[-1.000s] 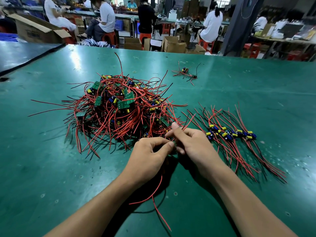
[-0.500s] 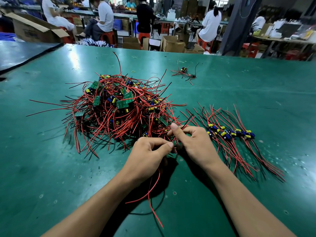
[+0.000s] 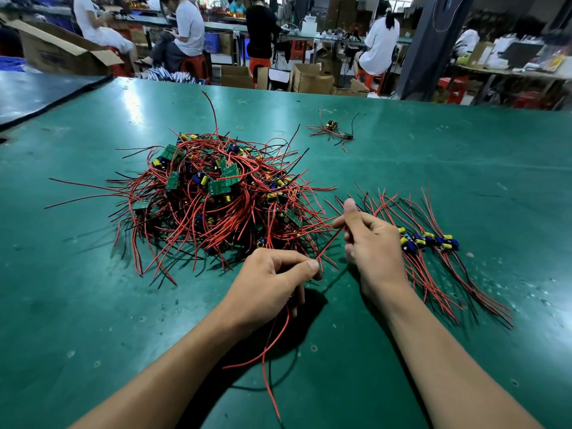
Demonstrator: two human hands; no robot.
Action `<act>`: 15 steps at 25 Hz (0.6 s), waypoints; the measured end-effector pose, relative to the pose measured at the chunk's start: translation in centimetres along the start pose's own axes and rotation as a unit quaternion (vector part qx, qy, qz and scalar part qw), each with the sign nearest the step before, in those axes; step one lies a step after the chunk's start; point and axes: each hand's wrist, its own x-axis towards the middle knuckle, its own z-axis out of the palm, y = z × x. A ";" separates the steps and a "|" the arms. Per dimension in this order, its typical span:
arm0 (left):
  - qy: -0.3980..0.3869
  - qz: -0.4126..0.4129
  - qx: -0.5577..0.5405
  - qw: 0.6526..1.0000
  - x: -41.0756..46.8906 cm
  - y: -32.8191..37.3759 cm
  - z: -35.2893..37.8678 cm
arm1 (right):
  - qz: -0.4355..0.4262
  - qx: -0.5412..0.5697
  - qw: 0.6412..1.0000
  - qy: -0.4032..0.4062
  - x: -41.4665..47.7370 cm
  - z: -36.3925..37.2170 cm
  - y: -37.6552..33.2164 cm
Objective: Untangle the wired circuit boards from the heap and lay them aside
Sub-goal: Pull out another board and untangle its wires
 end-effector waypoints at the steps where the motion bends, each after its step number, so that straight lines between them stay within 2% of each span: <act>1: -0.001 0.001 0.000 1.000 -0.1 0.1 0.0 | 0.051 0.070 0.996 -0.013 -0.1 0.2 -0.2; 4: -0.021 -0.017 -0.013 1.000 -0.2 0.4 -0.2 | 0.180 0.197 0.963 -0.041 0.1 0.1 -1.1; 7: -0.086 -0.072 -0.098 0.989 -0.3 1.0 -0.7 | 0.249 0.267 0.930 -0.053 0.2 -0.4 -1.8; 11: -0.130 -0.117 -0.169 0.970 -0.5 1.7 -1.1 | 0.225 0.247 0.939 -0.078 -0.3 -0.6 -2.1; 15: -0.079 -0.044 -0.177 0.980 -0.5 2.2 -1.2 | 0.171 0.179 0.964 -0.095 -0.9 -0.7 -2.5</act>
